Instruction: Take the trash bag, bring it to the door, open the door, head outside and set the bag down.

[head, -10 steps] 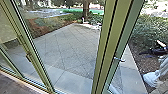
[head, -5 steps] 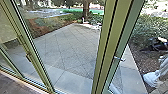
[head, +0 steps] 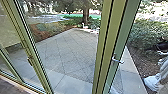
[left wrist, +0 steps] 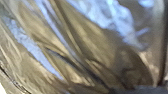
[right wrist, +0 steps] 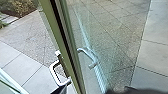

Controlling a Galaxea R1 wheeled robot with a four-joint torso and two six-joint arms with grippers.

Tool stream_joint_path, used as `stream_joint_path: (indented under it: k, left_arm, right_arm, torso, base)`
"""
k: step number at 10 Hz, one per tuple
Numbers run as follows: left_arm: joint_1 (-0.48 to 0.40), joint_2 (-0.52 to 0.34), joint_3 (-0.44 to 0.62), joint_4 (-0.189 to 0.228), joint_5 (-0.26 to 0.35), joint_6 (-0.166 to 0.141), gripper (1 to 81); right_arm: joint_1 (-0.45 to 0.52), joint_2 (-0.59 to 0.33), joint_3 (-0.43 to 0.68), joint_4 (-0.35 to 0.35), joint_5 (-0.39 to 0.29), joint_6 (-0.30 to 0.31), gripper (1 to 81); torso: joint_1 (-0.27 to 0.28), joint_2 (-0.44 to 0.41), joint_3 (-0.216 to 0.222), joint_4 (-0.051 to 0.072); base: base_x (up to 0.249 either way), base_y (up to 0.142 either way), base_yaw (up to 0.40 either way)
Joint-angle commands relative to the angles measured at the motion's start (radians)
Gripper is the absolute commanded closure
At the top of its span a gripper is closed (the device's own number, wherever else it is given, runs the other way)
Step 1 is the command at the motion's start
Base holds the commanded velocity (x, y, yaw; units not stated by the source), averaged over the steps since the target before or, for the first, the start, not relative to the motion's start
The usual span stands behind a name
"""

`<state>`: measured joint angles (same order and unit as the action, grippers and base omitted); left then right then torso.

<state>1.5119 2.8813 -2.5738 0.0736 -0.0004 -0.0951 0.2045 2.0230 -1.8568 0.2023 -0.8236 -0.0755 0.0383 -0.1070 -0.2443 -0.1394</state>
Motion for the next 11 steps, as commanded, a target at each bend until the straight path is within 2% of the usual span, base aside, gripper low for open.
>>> stream_joint_path:
  k: [1, 2, 3, 6, 9, 11]
  left_arm:
    - [-0.019, -0.005, 0.001, -0.008, 0.065, 0.0, 81.1]
    - [-0.02, -0.005, 0.001, -0.008, 0.066, 0.0, 81.1]
    - [-0.02, -0.005, 0.001, -0.008, 0.068, 0.0, 81.1]
    - [-0.02, 0.0, 0.001, -0.009, 0.068, -0.002, 81.1]
    - [-0.02, -0.002, 0.001, -0.009, 0.065, -0.002, 81.1]
    - [-0.022, 0.001, 0.001, -0.009, 0.065, -0.003, 81.1]
  right_arm:
    - [0.158, -0.002, -0.037, -0.009, 0.003, -0.036, 1.0]
    - [0.152, -0.004, -0.037, -0.011, 0.004, -0.05, 1.0]
    - [0.143, -0.005, -0.039, -0.012, 0.011, -0.067, 1.0]
    - [0.112, -0.005, -0.048, -0.052, 0.024, -0.135, 1.0]
    - [0.092, -0.008, -0.056, -0.179, 0.024, -0.202, 1.0]
    - [0.091, -0.01, -0.06, -0.29, 0.041, -0.213, 1.0]
  torso:
    - [0.0, 0.0, 0.035, -0.024]
    - [0.0, 0.0, 0.015, -0.009]
    - [0.0, 0.0, 0.023, -0.017]
    - [-0.001, 0.0, 0.027, -0.019]
    - [-0.001, 0.0, 0.027, -0.019]
    - [-0.001, 0.0, 0.027, -0.019]
  base:
    - [0.0, 0.0, 0.0]
    - [0.0, 0.0, 0.0]
    - [0.0, 0.0, 0.0]
    - [0.0, 0.0, 0.0]
    - [0.0, 0.0, 0.0]
    - [0.0, 0.0, 0.0]
